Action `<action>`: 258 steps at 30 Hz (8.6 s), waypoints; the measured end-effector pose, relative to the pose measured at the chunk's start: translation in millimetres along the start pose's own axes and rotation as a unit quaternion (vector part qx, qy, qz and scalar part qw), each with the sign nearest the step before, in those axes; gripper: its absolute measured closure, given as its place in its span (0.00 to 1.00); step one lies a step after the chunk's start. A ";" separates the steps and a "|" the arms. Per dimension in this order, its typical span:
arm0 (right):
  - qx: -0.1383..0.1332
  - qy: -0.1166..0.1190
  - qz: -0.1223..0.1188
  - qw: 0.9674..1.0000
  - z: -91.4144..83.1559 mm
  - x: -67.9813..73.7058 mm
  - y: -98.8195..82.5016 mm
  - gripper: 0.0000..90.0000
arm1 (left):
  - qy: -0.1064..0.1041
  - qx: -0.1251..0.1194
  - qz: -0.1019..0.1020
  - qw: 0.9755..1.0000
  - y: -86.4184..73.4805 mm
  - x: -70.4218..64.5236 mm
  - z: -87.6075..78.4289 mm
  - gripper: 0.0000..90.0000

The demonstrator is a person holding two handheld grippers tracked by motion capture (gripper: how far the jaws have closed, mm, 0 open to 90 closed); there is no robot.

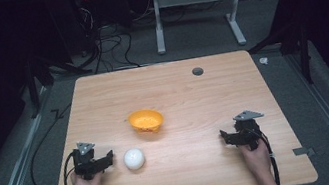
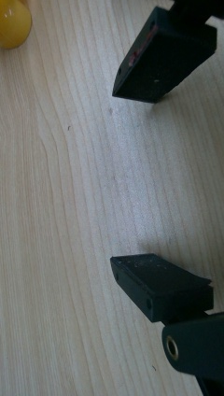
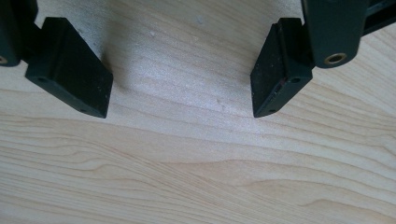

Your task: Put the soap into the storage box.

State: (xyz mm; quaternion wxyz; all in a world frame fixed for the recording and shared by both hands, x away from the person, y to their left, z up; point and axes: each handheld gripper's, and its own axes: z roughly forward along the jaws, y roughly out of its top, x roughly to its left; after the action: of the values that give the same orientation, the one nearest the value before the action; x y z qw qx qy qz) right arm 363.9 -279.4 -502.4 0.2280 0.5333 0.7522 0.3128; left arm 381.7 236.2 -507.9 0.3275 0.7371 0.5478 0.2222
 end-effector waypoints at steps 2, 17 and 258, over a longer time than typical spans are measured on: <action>0.000 0.000 0.001 1.000 0.0 0.1 0.0 0.24 | -0.005 0.001 -0.004 1.000 0.5 0.7 -0.4 0.18; 0.000 0.000 0.000 1.000 0.0 0.0 0.0 0.24 | -0.037 -0.013 -0.005 0.999 9.2 -1.9 -15.9 0.17; -0.001 0.005 0.003 1.000 -0.5 -1.8 -0.3 0.24 | -0.107 0.070 0.108 0.986 132.4 -124.7 75.9 0.26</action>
State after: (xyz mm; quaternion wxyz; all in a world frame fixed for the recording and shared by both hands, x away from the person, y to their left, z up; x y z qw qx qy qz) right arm 364.0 -281.2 -502.3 0.2237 0.5340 0.7514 0.3165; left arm 483.9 74.6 -459.9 0.3059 0.8325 0.4409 0.1377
